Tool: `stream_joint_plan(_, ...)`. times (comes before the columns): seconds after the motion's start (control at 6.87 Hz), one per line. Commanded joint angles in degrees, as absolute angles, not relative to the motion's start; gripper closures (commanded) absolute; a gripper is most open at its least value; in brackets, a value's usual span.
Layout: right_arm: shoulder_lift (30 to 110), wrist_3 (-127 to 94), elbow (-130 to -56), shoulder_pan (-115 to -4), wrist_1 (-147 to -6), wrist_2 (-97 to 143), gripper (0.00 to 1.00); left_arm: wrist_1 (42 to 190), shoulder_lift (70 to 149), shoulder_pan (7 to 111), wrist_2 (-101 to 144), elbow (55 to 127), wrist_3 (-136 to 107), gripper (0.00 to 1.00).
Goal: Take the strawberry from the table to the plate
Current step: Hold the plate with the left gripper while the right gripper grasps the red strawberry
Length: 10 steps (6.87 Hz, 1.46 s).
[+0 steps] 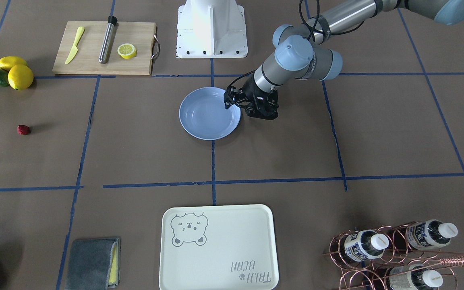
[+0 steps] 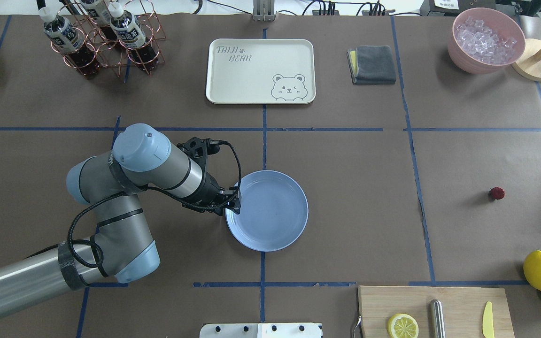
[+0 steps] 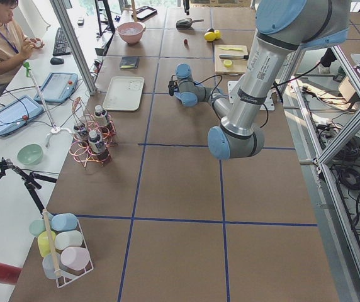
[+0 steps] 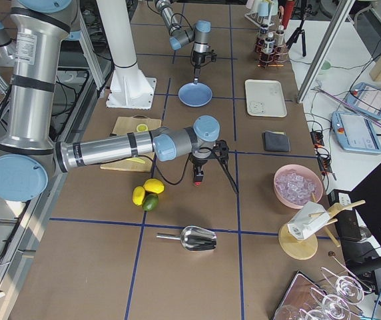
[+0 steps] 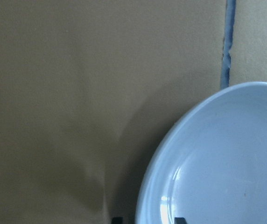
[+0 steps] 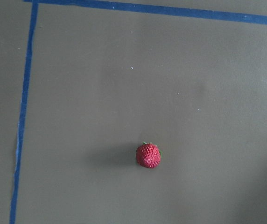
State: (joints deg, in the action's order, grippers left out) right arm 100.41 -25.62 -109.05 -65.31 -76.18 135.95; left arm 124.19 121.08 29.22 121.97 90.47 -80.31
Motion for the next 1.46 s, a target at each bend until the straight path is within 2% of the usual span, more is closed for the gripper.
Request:
stream_joint_plan(0.0,100.38,-35.5,-102.7,-58.98,-61.93,128.68,0.0,124.28,121.03,29.27,121.3,91.67,-81.12,0.24)
stream_joint_plan(0.73,98.7,-39.29,-98.36,-52.04,-57.84,122.26,0.02,124.28,120.94,29.27,121.2,92.37,-82.17,0.23)
stream_joint_plan(1.02,98.7,-39.29,-98.18,-51.42,-57.66,122.26,0.16,124.28,120.85,29.27,121.11,92.46,-82.27,0.23)
stream_joint_plan(1.31,98.18,-39.2,-97.04,-50.72,-57.74,122.08,0.16,124.28,120.85,29.27,121.11,92.37,-82.27,0.21)
